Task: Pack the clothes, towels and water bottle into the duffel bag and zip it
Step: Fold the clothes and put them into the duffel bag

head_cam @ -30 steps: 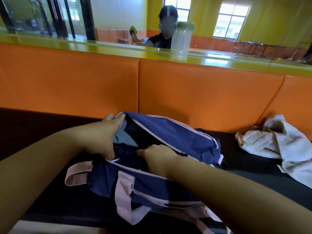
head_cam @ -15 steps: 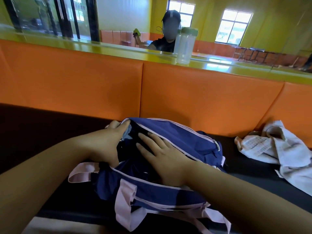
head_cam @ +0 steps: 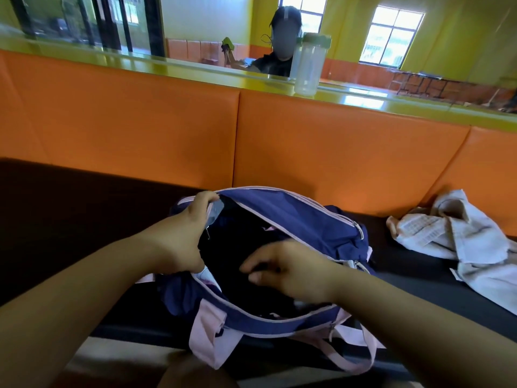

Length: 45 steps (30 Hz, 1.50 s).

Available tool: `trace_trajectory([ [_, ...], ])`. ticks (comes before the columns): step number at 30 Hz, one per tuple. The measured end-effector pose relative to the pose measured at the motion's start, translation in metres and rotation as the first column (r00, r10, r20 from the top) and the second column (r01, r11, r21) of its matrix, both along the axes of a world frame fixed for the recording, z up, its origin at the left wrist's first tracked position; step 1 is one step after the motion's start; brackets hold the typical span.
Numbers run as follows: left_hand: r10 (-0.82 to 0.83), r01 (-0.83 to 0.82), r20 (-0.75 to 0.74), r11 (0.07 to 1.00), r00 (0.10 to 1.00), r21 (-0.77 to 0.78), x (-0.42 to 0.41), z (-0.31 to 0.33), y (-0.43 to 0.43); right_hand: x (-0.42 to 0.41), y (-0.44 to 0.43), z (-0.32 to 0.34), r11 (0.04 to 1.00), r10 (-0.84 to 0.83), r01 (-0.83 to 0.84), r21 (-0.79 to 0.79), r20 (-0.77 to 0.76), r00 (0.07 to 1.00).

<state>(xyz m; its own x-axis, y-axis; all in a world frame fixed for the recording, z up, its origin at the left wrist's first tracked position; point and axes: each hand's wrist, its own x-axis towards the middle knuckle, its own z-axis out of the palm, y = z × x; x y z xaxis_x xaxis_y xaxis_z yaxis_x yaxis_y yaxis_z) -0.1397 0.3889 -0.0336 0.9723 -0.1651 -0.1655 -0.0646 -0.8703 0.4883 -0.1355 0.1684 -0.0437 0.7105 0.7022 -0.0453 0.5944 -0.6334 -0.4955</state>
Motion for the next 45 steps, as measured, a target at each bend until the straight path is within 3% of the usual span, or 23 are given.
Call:
trace_trajectory([
  [2, 0.017, -0.017, 0.024, 1.000, 1.000, -0.018, 0.000, -0.002, 0.002, 0.010, 0.000, 0.000, 0.990, -0.138, 0.131, 0.046, 0.195, 0.971],
  [4, 0.027, -0.025, 0.036, 0.998, 0.999, -0.053, -0.001, -0.004, 0.005, 0.018, 0.003, -0.005, 0.982, -0.115, 0.149, -0.117, 0.257, 0.960],
  [6, 0.023, -0.019, 0.036, 0.996, 0.999, -0.084, -0.001, -0.005, 0.007, 0.020, 0.009, -0.017, 0.936, 0.009, 0.050, -0.347, 0.166, 0.986],
  [8, 0.008, -0.005, 0.021, 0.994, 1.000, -0.110, -0.003, -0.006, 0.006, 0.020, 0.019, -0.026, 0.881, 0.068, -0.012, -0.472, 0.103, 0.992],
  [11, -0.040, 0.042, 0.020, 0.993, 0.999, -0.107, -0.003, -0.006, 0.002, 0.020, 0.035, -0.039, 0.802, 0.097, -0.047, -0.595, 0.052, 0.994],
  [15, -0.081, 0.083, 0.027, 0.991, 0.996, -0.101, -0.003, -0.006, -0.003, 0.027, 0.050, -0.050, 0.762, 0.086, -0.048, -0.646, 0.027, 0.996],
  [19, -0.062, 0.063, 0.013, 0.986, 0.998, -0.156, -0.003, -0.005, 0.003, 0.032, 0.048, -0.050, 0.789, 0.092, -0.033, -0.613, 0.065, 0.994],
  [22, -0.081, 0.086, 0.053, 0.990, 0.995, -0.108, -0.008, -0.004, 0.004, 0.026, 0.040, -0.044, 0.853, 0.113, -0.026, -0.521, 0.136, 0.984],
  [27, -0.064, 0.045, 0.280, 0.996, 0.958, 0.074, -0.018, 0.009, -0.005, 0.003, 0.008, -0.008, 0.959, 0.086, -0.037, -0.281, 0.163, 0.983],
  [32, -0.107, 0.076, 0.411, 0.993, 0.905, 0.092, -0.024, 0.020, -0.031, -0.022, -0.053, 0.024, 0.983, -0.019, 0.064, -0.173, 0.253, 0.967],
  [40, -0.284, 0.256, 0.381, 0.959, 0.880, 0.125, -0.017, 0.014, -0.139, -0.054, -0.200, 0.039, 0.897, -0.333, 0.388, -0.209, 0.256, 0.907],
  [45, -0.401, 0.383, 0.350, 0.916, 0.847, 0.123, 0.000, 0.000, -0.233, -0.063, -0.301, 0.029, 0.739, -0.570, 0.604, -0.299, 0.200, 0.797],
])
